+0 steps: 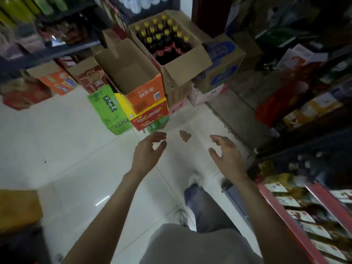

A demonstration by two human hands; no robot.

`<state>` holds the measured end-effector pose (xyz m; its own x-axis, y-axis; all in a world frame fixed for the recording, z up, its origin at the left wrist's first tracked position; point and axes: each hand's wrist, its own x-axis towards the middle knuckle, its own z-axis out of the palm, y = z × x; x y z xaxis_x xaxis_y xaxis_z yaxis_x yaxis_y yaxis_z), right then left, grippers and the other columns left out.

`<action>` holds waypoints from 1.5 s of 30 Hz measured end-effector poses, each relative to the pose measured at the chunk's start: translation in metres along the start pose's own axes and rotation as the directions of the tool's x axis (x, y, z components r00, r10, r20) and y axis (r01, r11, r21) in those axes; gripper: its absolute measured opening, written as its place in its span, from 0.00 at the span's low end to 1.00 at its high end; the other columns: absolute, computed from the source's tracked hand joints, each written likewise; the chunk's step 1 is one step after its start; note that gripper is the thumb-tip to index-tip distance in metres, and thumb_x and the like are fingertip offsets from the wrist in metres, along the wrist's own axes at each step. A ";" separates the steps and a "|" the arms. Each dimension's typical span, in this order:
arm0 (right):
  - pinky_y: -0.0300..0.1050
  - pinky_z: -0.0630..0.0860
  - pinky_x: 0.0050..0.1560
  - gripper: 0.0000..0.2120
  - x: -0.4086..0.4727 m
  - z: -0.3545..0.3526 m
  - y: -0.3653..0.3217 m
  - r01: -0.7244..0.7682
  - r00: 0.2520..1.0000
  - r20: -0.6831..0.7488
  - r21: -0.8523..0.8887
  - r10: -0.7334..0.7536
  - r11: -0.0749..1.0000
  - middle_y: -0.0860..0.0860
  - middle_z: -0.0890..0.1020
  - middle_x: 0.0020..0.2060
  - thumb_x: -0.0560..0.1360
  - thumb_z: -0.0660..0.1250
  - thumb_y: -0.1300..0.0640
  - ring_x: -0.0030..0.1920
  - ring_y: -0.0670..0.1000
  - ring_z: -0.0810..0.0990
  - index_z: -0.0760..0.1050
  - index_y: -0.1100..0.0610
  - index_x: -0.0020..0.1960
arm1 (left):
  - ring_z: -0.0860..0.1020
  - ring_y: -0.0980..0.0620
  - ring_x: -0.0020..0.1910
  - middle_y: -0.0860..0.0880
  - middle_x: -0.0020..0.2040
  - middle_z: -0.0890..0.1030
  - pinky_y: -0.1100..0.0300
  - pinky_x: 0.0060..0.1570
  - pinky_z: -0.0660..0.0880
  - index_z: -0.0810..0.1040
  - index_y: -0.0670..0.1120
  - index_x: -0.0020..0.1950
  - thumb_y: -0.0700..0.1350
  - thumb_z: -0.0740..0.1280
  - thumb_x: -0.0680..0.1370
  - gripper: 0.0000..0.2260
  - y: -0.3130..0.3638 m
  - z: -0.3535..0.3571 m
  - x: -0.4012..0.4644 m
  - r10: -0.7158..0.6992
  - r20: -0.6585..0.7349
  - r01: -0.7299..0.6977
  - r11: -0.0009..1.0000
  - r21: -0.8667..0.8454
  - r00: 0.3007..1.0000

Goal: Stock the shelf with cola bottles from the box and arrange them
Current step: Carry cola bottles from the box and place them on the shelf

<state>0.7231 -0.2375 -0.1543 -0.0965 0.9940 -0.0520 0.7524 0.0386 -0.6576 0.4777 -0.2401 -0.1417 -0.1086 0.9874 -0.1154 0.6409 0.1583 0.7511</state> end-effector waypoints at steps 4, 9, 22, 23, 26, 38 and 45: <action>0.46 0.72 0.55 0.17 0.113 0.012 -0.008 0.038 0.999 0.014 -0.009 -0.038 0.999 0.56 0.79 0.56 0.76 0.67 0.61 0.57 0.57 0.77 0.74 0.60 0.64 | 0.81 0.51 0.47 0.55 0.50 0.82 0.55 0.48 0.77 0.81 0.49 0.49 0.40 0.68 0.76 0.06 0.001 -0.007 0.109 0.011 -0.053 -0.014 0.998 -0.058 0.999; 0.44 0.70 0.52 0.16 0.266 0.014 -0.031 0.056 0.998 0.030 0.023 -0.057 0.998 0.56 0.78 0.58 0.77 0.65 0.61 0.59 0.57 0.75 0.73 0.60 0.64 | 0.81 0.54 0.49 0.54 0.50 0.83 0.56 0.50 0.77 0.80 0.48 0.54 0.48 0.64 0.74 0.11 0.012 -0.023 0.257 -0.045 -0.078 0.044 0.999 -0.017 0.996; 0.41 0.71 0.55 0.19 0.536 0.069 -0.074 0.099 0.995 0.020 0.086 -0.101 0.991 0.53 0.78 0.58 0.76 0.68 0.60 0.60 0.51 0.76 0.72 0.57 0.66 | 0.77 0.50 0.57 0.49 0.57 0.79 0.57 0.52 0.72 0.75 0.48 0.62 0.47 0.68 0.76 0.15 -0.049 -0.065 0.533 -0.115 -0.066 0.120 0.990 0.077 0.991; 0.41 0.71 0.56 0.20 0.553 0.080 -0.072 0.103 0.994 0.024 0.074 -0.105 0.992 0.53 0.77 0.60 0.76 0.68 0.59 0.61 0.51 0.74 0.71 0.56 0.67 | 0.75 0.49 0.59 0.48 0.59 0.78 0.57 0.54 0.72 0.74 0.47 0.63 0.47 0.68 0.76 0.16 -0.058 -0.063 0.552 -0.106 -0.050 0.111 0.987 0.112 0.993; 0.44 0.72 0.59 0.22 0.605 0.118 -0.061 0.071 0.996 0.048 0.038 -0.073 0.997 0.54 0.70 0.66 0.76 0.68 0.57 0.66 0.54 0.69 0.69 0.54 0.69 | 0.71 0.45 0.64 0.45 0.63 0.75 0.49 0.62 0.69 0.72 0.46 0.67 0.48 0.69 0.76 0.21 -0.080 -0.052 0.603 -0.093 -0.013 0.093 0.961 0.261 0.996; 0.54 0.61 0.71 0.29 0.732 0.252 -0.013 -0.051 0.998 0.022 -0.034 0.052 0.998 0.63 0.58 0.73 0.71 0.74 0.49 0.73 0.63 0.57 0.70 0.55 0.69 | 0.68 0.45 0.66 0.48 0.64 0.76 0.51 0.63 0.60 0.71 0.48 0.68 0.51 0.68 0.75 0.22 -0.135 -0.012 0.700 -0.005 0.036 -0.015 0.845 0.534 0.999; 0.57 0.64 0.71 0.28 0.749 0.283 -0.016 -0.123 0.992 -0.030 -0.023 0.122 0.992 0.62 0.55 0.75 0.67 0.77 0.47 0.74 0.64 0.55 0.74 0.50 0.65 | 0.71 0.45 0.61 0.48 0.59 0.79 0.52 0.60 0.60 0.74 0.49 0.64 0.54 0.69 0.75 0.20 -0.145 -0.003 0.718 -0.055 0.042 0.019 0.796 0.605 0.998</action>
<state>0.4543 0.4768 -0.3957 0.0161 0.9939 -0.1095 0.7735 -0.0818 -0.6285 0.3042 0.4463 -0.3315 -0.1121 0.9765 -0.1839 0.9678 0.1492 0.2025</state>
